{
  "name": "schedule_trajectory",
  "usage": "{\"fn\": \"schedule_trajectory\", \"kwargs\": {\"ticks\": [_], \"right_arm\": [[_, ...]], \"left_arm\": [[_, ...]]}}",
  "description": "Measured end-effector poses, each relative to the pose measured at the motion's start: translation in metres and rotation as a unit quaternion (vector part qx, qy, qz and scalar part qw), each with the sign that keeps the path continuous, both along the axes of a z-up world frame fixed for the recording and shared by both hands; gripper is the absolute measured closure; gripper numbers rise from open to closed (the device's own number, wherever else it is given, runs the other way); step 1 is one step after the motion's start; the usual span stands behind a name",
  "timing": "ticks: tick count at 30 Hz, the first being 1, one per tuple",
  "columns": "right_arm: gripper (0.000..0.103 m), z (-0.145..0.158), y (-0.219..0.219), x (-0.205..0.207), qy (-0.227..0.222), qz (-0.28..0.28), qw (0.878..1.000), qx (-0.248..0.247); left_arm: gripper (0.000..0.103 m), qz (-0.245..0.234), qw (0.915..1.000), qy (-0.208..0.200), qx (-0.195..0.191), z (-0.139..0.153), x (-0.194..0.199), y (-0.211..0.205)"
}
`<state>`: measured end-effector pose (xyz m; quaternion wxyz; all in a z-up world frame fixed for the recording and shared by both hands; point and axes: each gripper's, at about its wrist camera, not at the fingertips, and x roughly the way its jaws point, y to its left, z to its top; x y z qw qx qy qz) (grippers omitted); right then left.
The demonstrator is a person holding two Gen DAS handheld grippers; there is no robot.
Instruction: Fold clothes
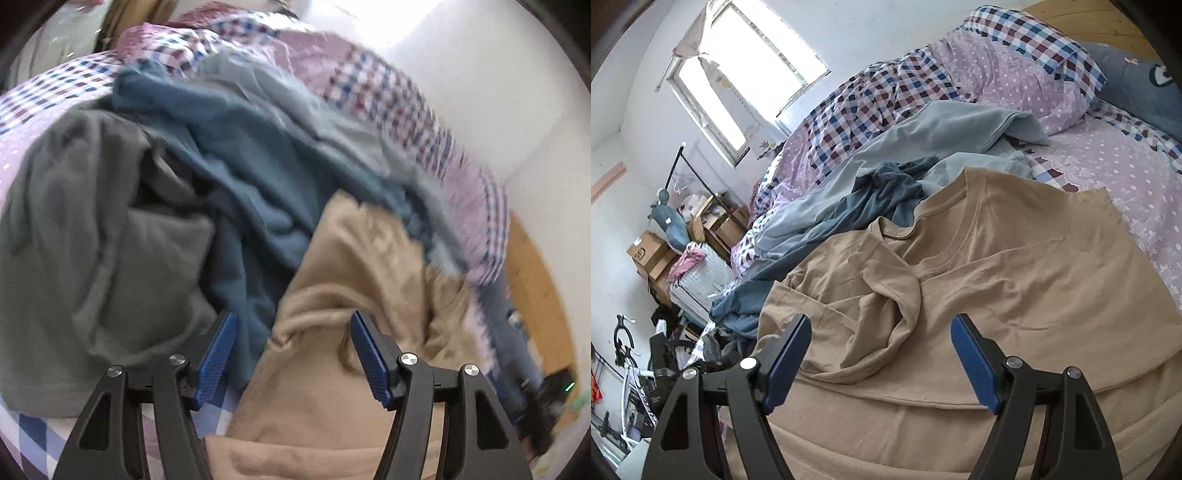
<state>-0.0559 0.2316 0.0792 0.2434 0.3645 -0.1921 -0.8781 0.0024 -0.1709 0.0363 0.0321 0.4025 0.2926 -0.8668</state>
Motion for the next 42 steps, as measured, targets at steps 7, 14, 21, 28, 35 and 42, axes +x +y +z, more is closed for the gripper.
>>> {"fn": "schedule_trajectory", "kwargs": {"ticks": [7, 14, 21, 28, 35, 42], "right_arm": [[0.022, -0.001, -0.019, -0.005, 0.032, 0.021, 0.997, 0.066], [0.022, -0.007, -0.039, -0.003, 0.057, 0.035, 0.990, 0.125], [0.022, -0.002, -0.052, -0.002, 0.072, 0.041, 0.985, 0.148], [0.049, -0.012, -0.073, -0.009, 0.054, 0.057, 0.983, 0.164], [0.051, -0.016, -0.092, -0.034, 0.062, 0.047, 0.970, 0.232], [0.051, -0.013, -0.146, -0.076, 0.093, 0.084, 0.939, 0.320]], "left_arm": [[0.040, 0.023, 0.9987, 0.006, 0.044, -0.011, -0.006, 0.000], [0.055, 0.042, 0.9935, 0.003, 0.106, -0.031, -0.022, -0.014], [0.080, 0.031, 0.9941, -0.031, 0.099, -0.038, -0.016, -0.020], [0.089, 0.032, 0.9917, -0.033, 0.120, -0.038, -0.004, -0.028], [0.090, 0.037, 0.9902, -0.037, 0.130, -0.038, 0.000, -0.030], [0.091, 0.047, 0.9898, -0.043, 0.127, -0.038, -0.005, -0.029]]}}
